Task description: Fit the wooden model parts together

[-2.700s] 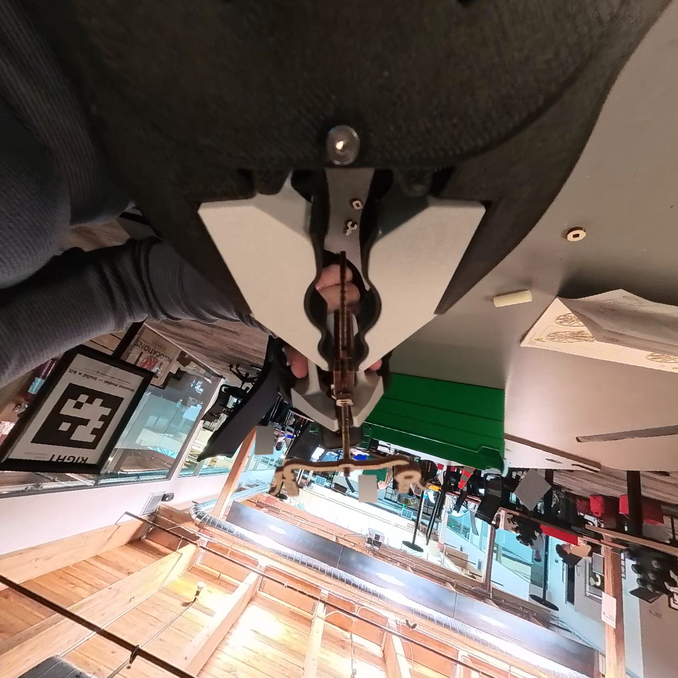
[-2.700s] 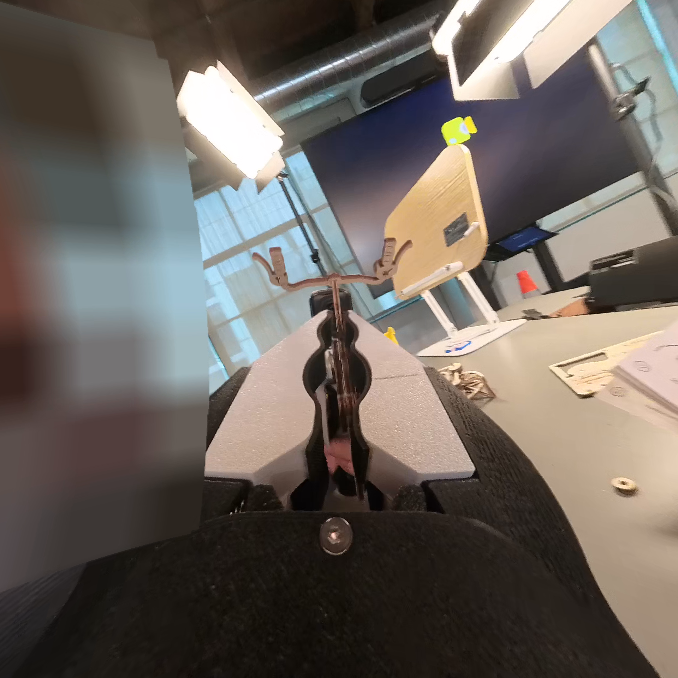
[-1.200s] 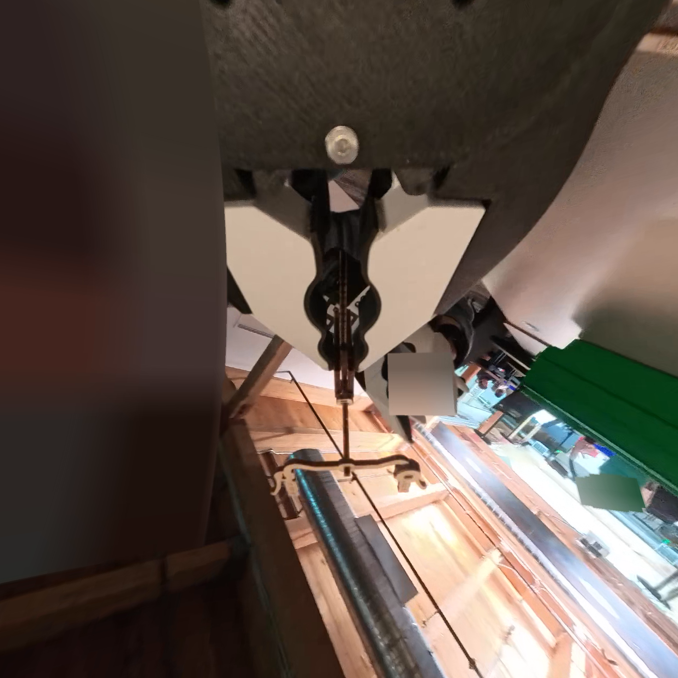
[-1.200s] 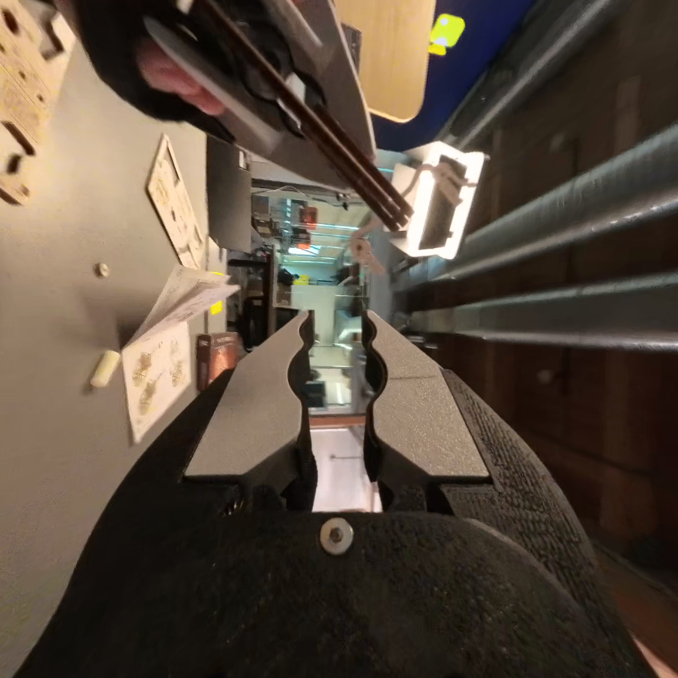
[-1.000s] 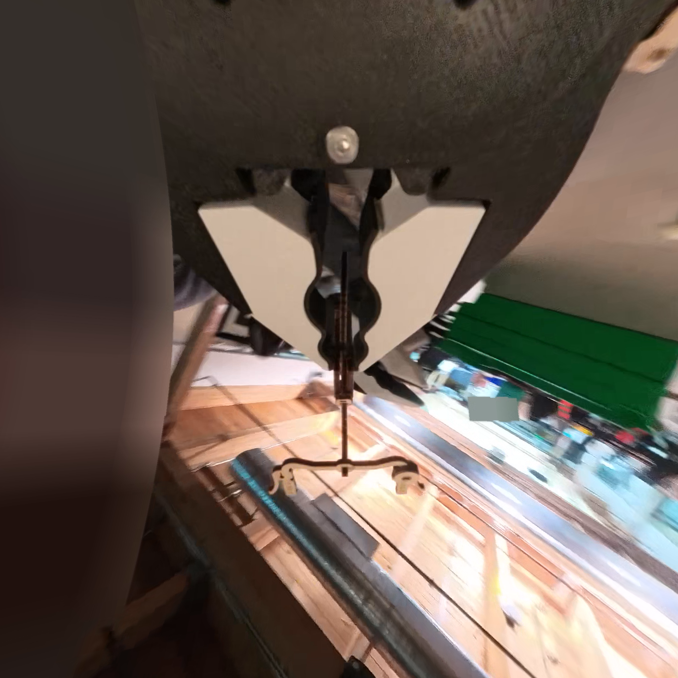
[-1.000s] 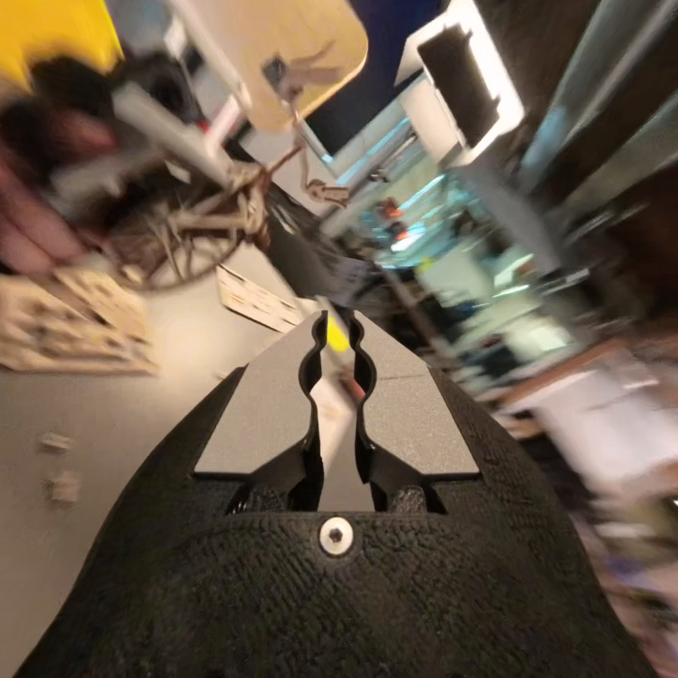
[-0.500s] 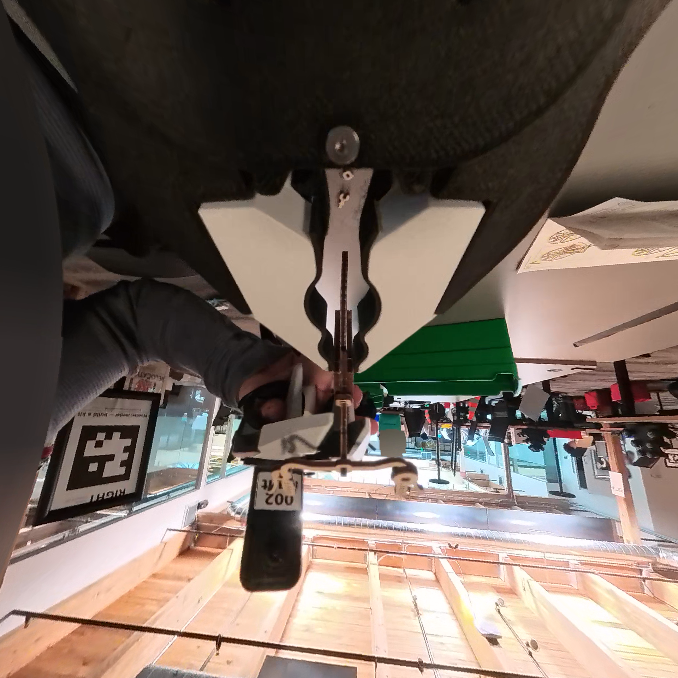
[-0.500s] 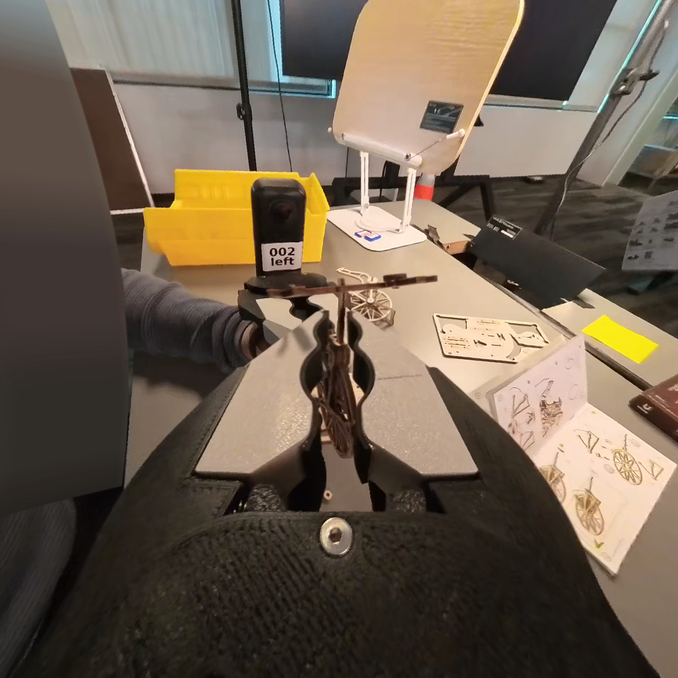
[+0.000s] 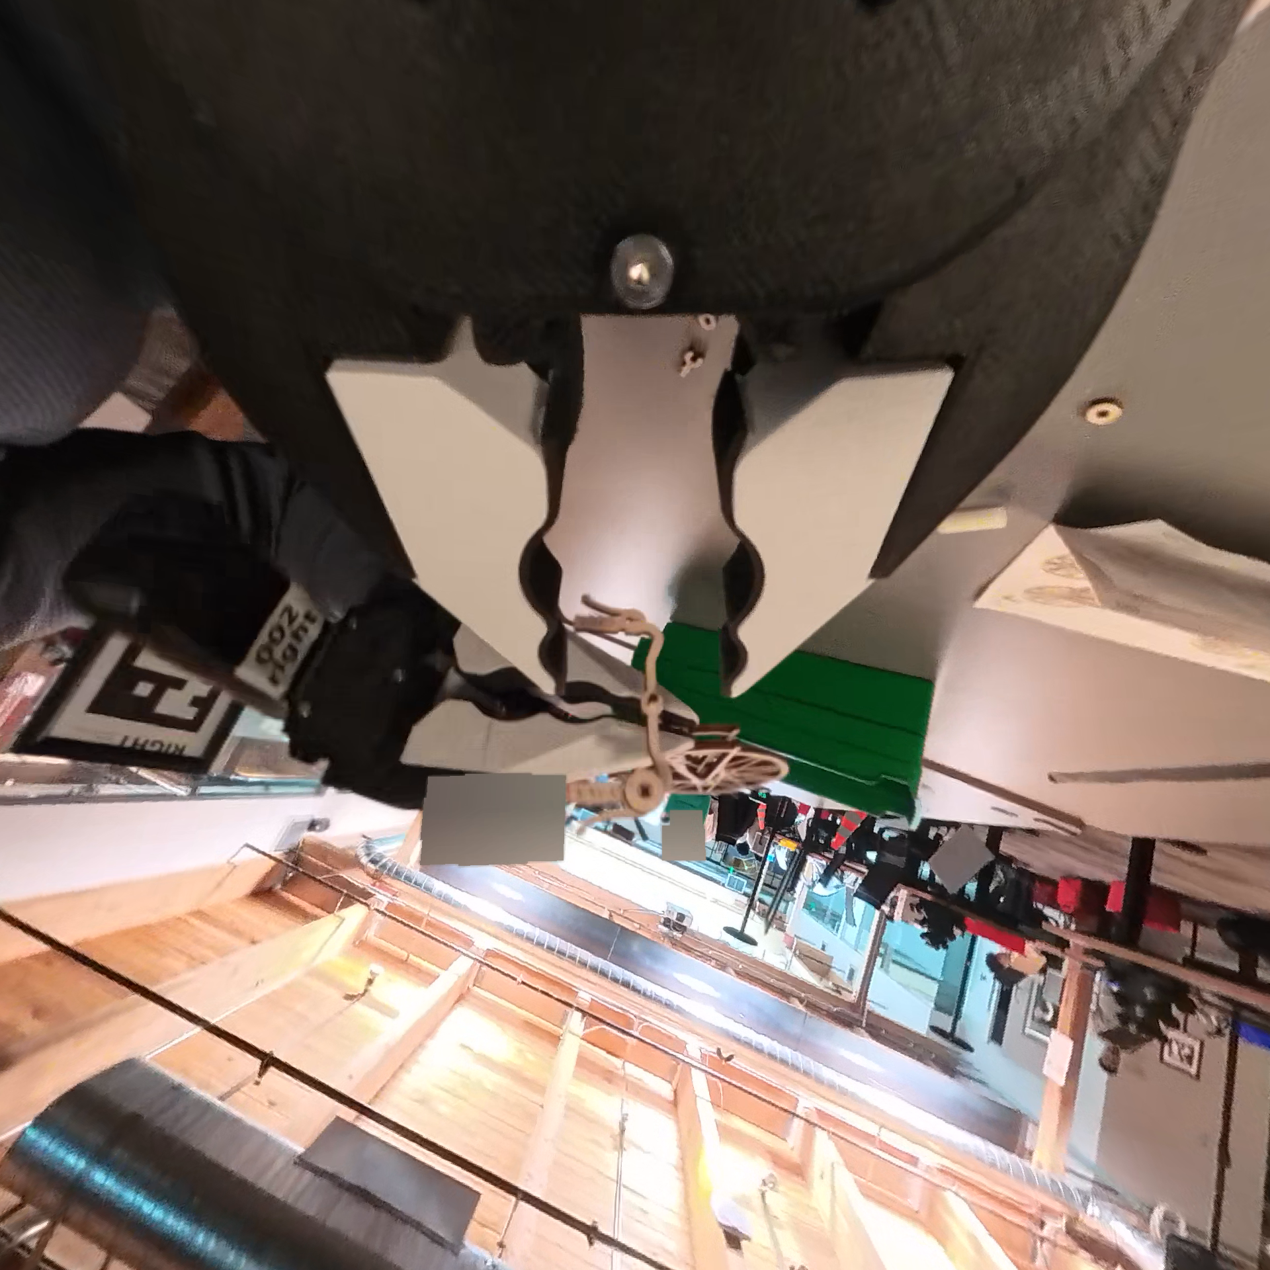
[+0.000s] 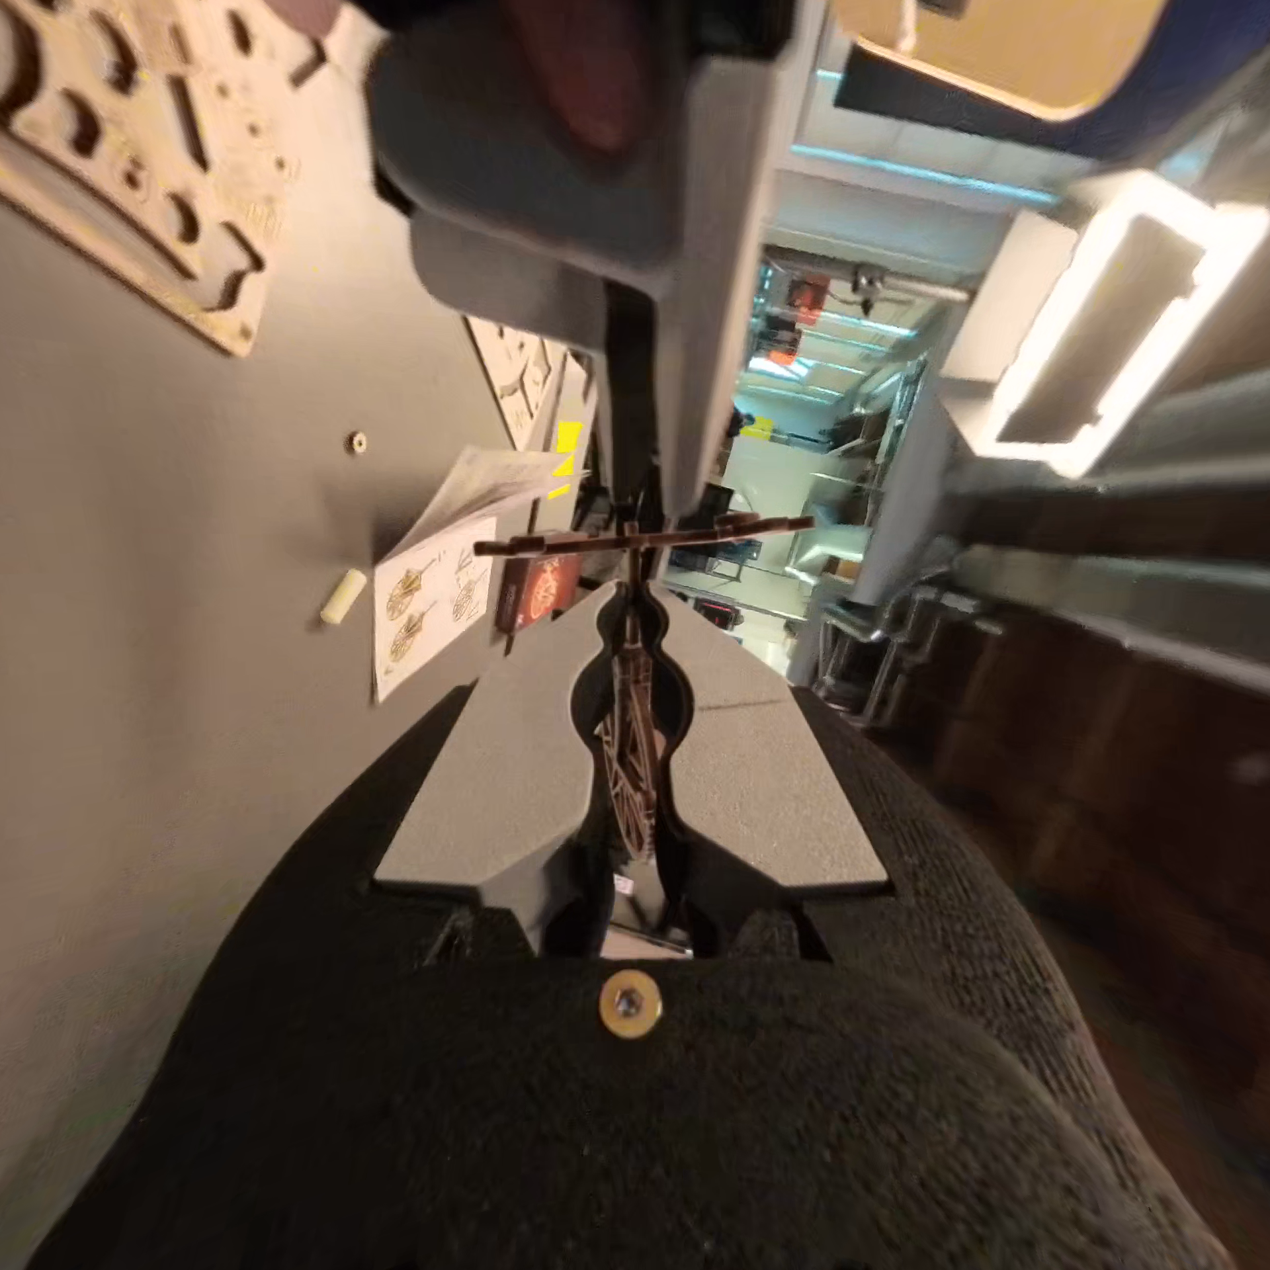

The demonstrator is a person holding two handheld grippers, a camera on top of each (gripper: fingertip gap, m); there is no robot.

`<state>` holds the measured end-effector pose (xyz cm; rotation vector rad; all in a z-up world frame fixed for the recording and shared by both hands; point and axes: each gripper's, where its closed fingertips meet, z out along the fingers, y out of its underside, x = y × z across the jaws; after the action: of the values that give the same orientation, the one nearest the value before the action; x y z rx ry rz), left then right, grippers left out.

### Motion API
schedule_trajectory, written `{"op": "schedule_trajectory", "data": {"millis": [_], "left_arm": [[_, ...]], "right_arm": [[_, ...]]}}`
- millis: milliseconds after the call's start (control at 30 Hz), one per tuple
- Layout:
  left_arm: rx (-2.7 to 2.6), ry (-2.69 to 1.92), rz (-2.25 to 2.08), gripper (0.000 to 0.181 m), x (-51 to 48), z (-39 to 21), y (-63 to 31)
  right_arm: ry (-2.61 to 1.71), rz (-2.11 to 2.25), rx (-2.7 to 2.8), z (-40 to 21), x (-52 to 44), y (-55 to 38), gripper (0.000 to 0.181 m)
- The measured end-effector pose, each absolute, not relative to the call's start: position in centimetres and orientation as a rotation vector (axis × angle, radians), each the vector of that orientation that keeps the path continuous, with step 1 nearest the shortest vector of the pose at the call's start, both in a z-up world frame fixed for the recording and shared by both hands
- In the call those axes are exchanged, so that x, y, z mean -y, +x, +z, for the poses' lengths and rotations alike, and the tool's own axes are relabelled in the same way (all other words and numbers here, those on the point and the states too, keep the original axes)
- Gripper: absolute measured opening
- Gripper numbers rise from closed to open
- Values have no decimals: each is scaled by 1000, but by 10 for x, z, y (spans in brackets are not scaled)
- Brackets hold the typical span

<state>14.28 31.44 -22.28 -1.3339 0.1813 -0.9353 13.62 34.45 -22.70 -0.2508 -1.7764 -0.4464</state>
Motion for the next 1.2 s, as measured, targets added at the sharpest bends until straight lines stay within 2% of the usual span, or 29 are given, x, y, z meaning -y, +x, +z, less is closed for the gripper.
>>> {"op": "schedule_trajectory", "data": {"millis": [233, 367, 533, 633, 700, 800, 900, 1033, 1200], "left_arm": [[-162, -1420, -918, 25, -323, -240, 143], [-172, -1403, -912, 6, -322, -240, 143], [-172, -1381, -909, 4, -321, -237, 140], [-137, -1329, -934, 4, -318, -229, 133], [-106, -1280, -960, 4, -316, -222, 126], [-48, -1204, -1049, 4, -312, -213, 115], [6, -1110, -1171, 4, -308, -204, 108], [50, -1024, -1264, 3, -303, -196, 100], [47, -884, -1615, 3, -293, -185, 109]], "right_arm": [[-176, -522, 1810, -237, -335, 131, 1], [-147, -575, 1797, -236, -335, 130, 0], [-156, -561, 1768, -232, -334, 126, 1], [-224, -525, 1709, -222, -336, 126, 32], [-281, -472, 1661, -214, -336, 131, 45], [-357, -234, 1616, -214, -320, 141, 43], [-396, 102, 1585, -224, -296, 151, 27], [-542, 357, 1526, -238, -303, 155, 26], [-771, 1051, 1510, -228, -293, 138, 27]]}}
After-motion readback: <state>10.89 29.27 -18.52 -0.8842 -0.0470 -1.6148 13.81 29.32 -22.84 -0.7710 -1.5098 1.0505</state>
